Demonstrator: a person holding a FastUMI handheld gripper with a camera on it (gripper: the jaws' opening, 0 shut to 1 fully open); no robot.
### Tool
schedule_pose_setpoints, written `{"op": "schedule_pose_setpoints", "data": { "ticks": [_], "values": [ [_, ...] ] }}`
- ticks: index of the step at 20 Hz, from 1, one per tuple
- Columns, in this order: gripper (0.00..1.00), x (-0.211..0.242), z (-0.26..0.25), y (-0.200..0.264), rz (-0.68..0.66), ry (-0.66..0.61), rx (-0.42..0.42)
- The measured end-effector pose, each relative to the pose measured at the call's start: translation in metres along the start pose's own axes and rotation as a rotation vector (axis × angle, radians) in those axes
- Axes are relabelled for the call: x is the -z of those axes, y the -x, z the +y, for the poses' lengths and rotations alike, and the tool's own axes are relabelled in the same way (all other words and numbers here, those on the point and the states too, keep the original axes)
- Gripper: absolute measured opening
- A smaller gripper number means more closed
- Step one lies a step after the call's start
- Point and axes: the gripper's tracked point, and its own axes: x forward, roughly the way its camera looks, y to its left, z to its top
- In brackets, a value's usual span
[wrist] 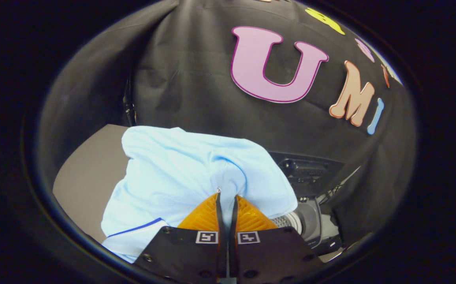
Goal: Put the clothes into the washing machine and then close the washing machine lid.
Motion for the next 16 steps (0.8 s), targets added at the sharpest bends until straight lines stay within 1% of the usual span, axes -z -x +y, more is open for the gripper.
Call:
{"op": "schedule_pose_setpoints", "data": {
  "ticks": [3, 5, 7, 11, 16],
  "values": [
    [0.03, -0.001, -0.013, -0.007, -0.021, 0.029, 0.000],
    [0.03, -0.001, -0.020, -0.009, -0.024, 0.038, -0.022],
    [0.04, -0.004, -0.035, -0.009, -0.054, 0.016, -0.020],
    [0.03, -0.009, -0.082, -0.015, -0.115, -0.041, 0.004],
    [0.03, -0.013, -0.146, -0.028, -0.145, -0.098, 0.043]
  ]
}}
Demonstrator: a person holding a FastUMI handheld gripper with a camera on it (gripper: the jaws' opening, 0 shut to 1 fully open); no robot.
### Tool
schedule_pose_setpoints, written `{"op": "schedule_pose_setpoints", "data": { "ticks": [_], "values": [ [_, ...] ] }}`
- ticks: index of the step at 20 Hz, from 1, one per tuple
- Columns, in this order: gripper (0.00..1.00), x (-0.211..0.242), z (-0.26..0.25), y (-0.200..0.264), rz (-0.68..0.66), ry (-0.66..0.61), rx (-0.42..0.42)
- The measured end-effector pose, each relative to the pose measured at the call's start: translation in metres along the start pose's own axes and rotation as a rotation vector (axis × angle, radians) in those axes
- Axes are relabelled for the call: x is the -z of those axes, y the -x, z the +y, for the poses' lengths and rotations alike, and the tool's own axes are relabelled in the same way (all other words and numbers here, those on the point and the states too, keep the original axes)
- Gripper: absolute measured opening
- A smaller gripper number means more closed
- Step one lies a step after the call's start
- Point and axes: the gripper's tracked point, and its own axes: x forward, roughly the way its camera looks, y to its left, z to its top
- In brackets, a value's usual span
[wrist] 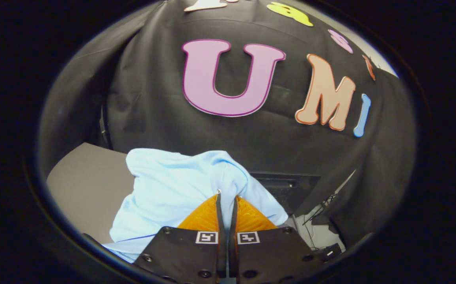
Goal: Put the clothes into the washing machine and then close the washing machine lid.
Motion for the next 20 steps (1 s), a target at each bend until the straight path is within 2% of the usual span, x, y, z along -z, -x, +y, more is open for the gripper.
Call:
{"op": "schedule_pose_setpoints", "data": {
  "ticks": [4, 8, 11, 12, 16, 17, 19, 20],
  "values": [
    [0.03, -0.004, -0.036, -0.013, -0.040, -0.068, 0.017],
    [0.03, -0.003, -0.056, -0.022, -0.061, -0.061, 0.049],
    [0.03, 0.006, -0.058, -0.034, -0.052, -0.060, 0.029],
    [0.10, 0.009, -0.057, -0.039, -0.047, -0.056, 0.019],
    [0.10, 0.026, -0.058, -0.053, -0.015, -0.039, 0.011],
    [0.16, 0.029, -0.060, -0.055, -0.008, -0.045, 0.014],
    [0.17, 0.018, -0.052, -0.056, -0.071, -0.068, -0.039],
    [0.38, 0.011, -0.054, -0.058, -0.112, -0.077, -0.043]
  ]
}}
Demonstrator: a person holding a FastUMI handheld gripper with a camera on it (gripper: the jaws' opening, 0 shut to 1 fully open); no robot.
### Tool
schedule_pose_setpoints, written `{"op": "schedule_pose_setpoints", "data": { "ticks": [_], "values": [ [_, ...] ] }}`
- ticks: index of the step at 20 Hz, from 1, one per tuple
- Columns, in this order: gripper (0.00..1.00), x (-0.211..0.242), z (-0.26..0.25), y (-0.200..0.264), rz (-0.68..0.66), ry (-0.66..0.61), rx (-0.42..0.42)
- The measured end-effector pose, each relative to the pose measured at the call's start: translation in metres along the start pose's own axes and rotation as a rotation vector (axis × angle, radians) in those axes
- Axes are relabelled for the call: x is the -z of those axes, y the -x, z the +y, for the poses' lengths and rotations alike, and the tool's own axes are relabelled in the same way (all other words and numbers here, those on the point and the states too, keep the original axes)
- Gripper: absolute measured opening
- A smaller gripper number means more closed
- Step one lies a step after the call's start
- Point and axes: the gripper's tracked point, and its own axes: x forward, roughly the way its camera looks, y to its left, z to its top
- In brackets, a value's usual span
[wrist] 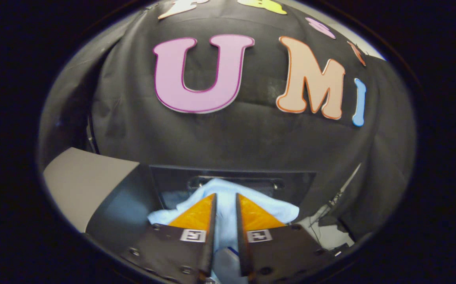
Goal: Put the clothes into the washing machine and then close the washing machine lid.
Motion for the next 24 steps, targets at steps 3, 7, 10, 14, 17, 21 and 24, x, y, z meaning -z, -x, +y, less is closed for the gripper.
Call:
{"op": "schedule_pose_setpoints", "data": {
  "ticks": [3, 7, 10, 14, 17, 21, 24],
  "values": [
    [1.00, -0.017, -0.005, 0.012, -0.053, -0.039, -0.002],
    [1.00, -0.026, -0.006, 0.018, -0.079, -0.040, -0.002],
    [1.00, -0.037, 0.003, 0.022, -0.123, -0.066, -0.041],
    [1.00, -0.070, 0.009, 0.027, -0.214, -0.028, -0.059],
    [1.00, -0.095, 0.009, 0.023, -0.247, 0.007, -0.042],
    [1.00, -0.134, 0.010, 0.008, -0.318, 0.025, -0.054],
    [1.00, -0.159, 0.008, -0.009, -0.395, 0.022, -0.073]
  ]
}}
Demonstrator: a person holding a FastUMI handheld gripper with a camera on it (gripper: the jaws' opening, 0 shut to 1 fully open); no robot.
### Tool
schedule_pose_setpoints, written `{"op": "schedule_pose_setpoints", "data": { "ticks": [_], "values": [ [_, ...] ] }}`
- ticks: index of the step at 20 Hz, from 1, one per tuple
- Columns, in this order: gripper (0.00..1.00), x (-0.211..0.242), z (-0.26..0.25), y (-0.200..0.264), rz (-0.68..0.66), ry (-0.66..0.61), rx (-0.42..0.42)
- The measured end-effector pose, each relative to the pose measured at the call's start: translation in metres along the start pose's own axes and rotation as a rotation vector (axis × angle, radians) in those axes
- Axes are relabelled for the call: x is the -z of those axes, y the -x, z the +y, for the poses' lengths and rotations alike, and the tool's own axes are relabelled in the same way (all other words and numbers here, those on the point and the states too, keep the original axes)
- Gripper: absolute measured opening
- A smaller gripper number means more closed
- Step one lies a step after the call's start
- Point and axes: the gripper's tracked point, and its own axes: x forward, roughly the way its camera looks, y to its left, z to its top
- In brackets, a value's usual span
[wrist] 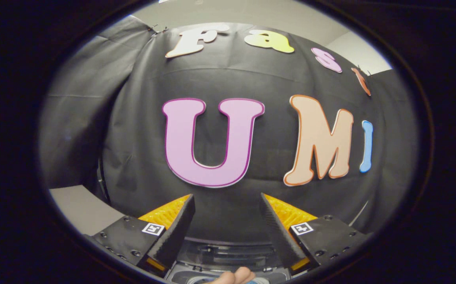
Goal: Put the clothes into the washing machine and then close the washing machine lid.
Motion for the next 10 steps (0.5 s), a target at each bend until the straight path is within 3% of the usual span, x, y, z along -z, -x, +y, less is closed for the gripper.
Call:
{"op": "schedule_pose_setpoints", "data": {
  "ticks": [2, 4, 10],
  "values": [
    [1.00, -0.002, -0.010, -0.024, -0.044, 0.034, 0.017],
    [1.00, 0.026, -0.024, -0.040, 0.021, 0.073, 0.022],
    [0.99, 0.104, -0.047, -0.068, 0.163, -0.071, 0.033]
  ]
}}
